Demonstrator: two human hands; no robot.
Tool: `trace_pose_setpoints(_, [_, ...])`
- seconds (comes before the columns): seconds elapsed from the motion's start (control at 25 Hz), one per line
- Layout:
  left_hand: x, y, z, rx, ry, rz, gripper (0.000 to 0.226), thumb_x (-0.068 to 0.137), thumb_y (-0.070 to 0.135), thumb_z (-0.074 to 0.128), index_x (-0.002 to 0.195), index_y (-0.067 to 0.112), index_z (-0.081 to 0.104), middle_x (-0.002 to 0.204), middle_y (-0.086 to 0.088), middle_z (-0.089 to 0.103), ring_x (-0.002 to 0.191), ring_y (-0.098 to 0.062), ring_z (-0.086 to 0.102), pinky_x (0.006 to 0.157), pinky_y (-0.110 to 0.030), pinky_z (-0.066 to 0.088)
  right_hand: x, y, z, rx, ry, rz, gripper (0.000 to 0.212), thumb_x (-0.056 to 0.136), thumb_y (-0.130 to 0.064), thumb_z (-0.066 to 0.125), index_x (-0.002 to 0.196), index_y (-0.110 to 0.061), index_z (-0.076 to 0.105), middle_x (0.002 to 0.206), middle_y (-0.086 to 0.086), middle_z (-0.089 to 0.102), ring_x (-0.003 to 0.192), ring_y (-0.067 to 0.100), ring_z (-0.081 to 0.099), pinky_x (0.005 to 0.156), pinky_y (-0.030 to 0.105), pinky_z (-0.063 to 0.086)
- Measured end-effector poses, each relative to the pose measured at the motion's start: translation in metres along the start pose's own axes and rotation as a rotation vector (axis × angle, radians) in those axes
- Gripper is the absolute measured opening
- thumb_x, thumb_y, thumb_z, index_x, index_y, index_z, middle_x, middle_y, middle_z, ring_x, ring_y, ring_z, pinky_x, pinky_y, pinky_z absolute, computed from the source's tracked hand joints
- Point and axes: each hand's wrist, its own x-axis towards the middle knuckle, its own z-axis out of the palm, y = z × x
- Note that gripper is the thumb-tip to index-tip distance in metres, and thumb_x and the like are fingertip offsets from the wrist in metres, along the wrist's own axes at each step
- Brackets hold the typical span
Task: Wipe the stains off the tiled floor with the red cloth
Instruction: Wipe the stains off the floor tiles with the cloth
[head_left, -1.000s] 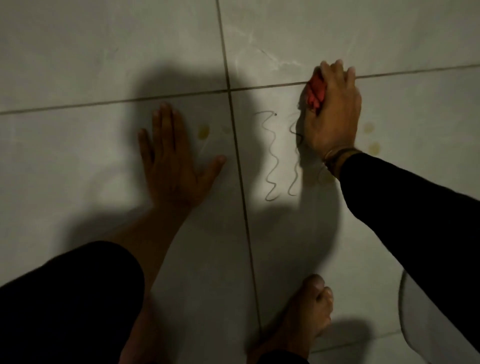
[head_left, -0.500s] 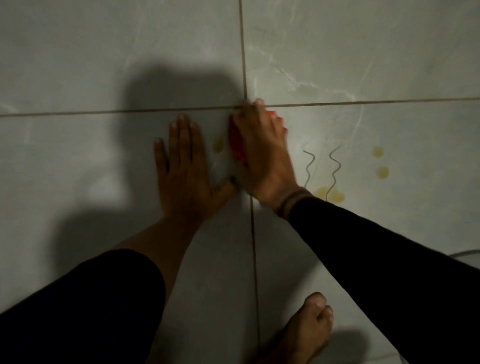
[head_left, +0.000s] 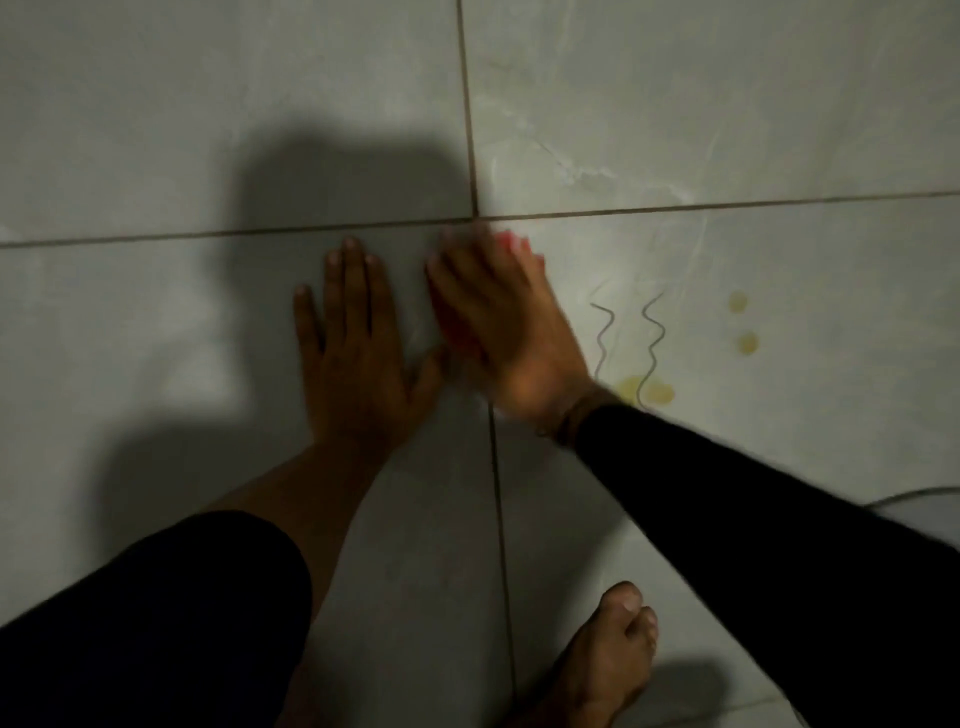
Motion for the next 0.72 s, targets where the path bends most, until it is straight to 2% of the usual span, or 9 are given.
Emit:
trace_pose_setpoints(0.12, [0.000,-0.002,0.002,-0.018,-0.011,-0.005,0.093,0.103,0.060,0.037,0.172,0.001,0.016,0.180,-0.022,0.013,0.168,-0.040,0.013,0.131,-0.065,0.012,-0.117,-0.001,0.004,-0.015,-0.150,-0.003,0.055,0.114,-0.040,0.038,0.164,-0.019,0.035,0.173,0.009,0.036,0.161,0.038,0.030,0.132,0.062,0.023])
trace_pose_setpoints(0.2, [0.001,-0.001,0.003,-0.035,-0.006,-0.009,0.091,0.104,0.059,0.036,0.173,0.003,0.013,0.180,-0.022,0.011,0.168,-0.040,0.012,0.132,-0.065,0.011,-0.148,0.027,0.001,-0.030,-0.145,0.208,0.055,0.112,-0.039,0.039,0.162,-0.019,0.033,0.171,0.012,0.036,0.160,0.039,0.031,0.128,0.063,0.030])
trace_pose_setpoints(0.32, [0.001,-0.004,0.009,-0.036,0.004,0.001,0.091,0.104,0.060,0.033,0.173,0.006,0.009,0.181,-0.021,0.009,0.168,-0.040,0.010,0.132,-0.064,0.009,-0.093,0.043,0.002,0.005,0.062,0.625,0.071,0.098,-0.037,0.048,0.165,-0.014,0.036,0.175,0.015,0.034,0.164,0.040,0.026,0.132,0.060,0.023])
trace_pose_setpoints(0.36, [0.001,-0.005,0.010,-0.042,0.003,0.007,0.091,0.104,0.061,0.031,0.173,0.007,0.008,0.181,-0.020,0.008,0.168,-0.039,0.009,0.132,-0.064,0.008,-0.076,0.029,0.006,0.053,0.103,0.634,0.075,0.095,-0.036,0.050,0.165,-0.014,0.037,0.175,0.015,0.032,0.164,0.041,0.024,0.133,0.061,0.019])
trace_pose_setpoints(0.44, [0.000,-0.005,0.012,-0.060,0.012,0.008,0.090,0.104,0.061,0.029,0.173,0.009,0.006,0.181,-0.019,0.007,0.169,-0.037,0.007,0.133,-0.063,0.007,-0.081,-0.016,0.022,0.131,0.106,0.492,0.062,0.104,-0.032,0.046,0.164,-0.016,0.040,0.175,0.013,0.035,0.164,0.043,0.026,0.133,0.065,0.015])
trace_pose_setpoints(0.52, [-0.001,-0.006,0.012,-0.075,0.012,0.003,0.090,0.104,0.061,0.029,0.174,0.010,0.005,0.182,-0.017,0.005,0.169,-0.036,0.006,0.133,-0.063,0.006,-0.133,-0.056,0.025,0.166,-0.023,0.405,0.054,0.112,-0.035,0.036,0.164,-0.018,0.040,0.174,0.009,0.036,0.163,0.040,0.029,0.134,0.062,0.016])
trace_pose_setpoints(0.56, [-0.001,-0.007,0.013,-0.077,0.006,0.001,0.090,0.103,0.061,0.030,0.174,0.011,0.004,0.182,-0.017,0.003,0.169,-0.036,0.005,0.133,-0.063,0.005,-0.165,-0.058,0.020,0.159,-0.072,0.434,0.054,0.112,-0.034,0.034,0.163,-0.017,0.040,0.173,0.009,0.036,0.161,0.041,0.031,0.134,0.061,0.018])
trace_pose_setpoints(0.64, [0.000,-0.008,0.016,-0.085,-0.003,0.003,0.092,0.102,0.060,0.032,0.174,0.011,0.003,0.182,-0.015,0.000,0.170,-0.036,0.002,0.133,-0.064,0.004,-0.201,-0.020,0.010,0.093,-0.049,0.655,0.055,0.108,-0.028,0.040,0.160,-0.009,0.044,0.170,0.016,0.040,0.157,0.048,0.038,0.131,0.064,0.027])
trace_pose_setpoints(0.72, [0.001,-0.007,0.018,-0.089,0.000,0.005,0.092,0.101,0.059,0.033,0.173,0.011,0.003,0.182,-0.016,0.000,0.170,-0.036,0.002,0.132,-0.064,0.003,-0.185,0.046,0.000,0.143,0.149,1.065,0.062,0.104,-0.024,0.045,0.160,0.001,0.042,0.170,0.024,0.039,0.160,0.049,0.031,0.132,0.065,0.024])
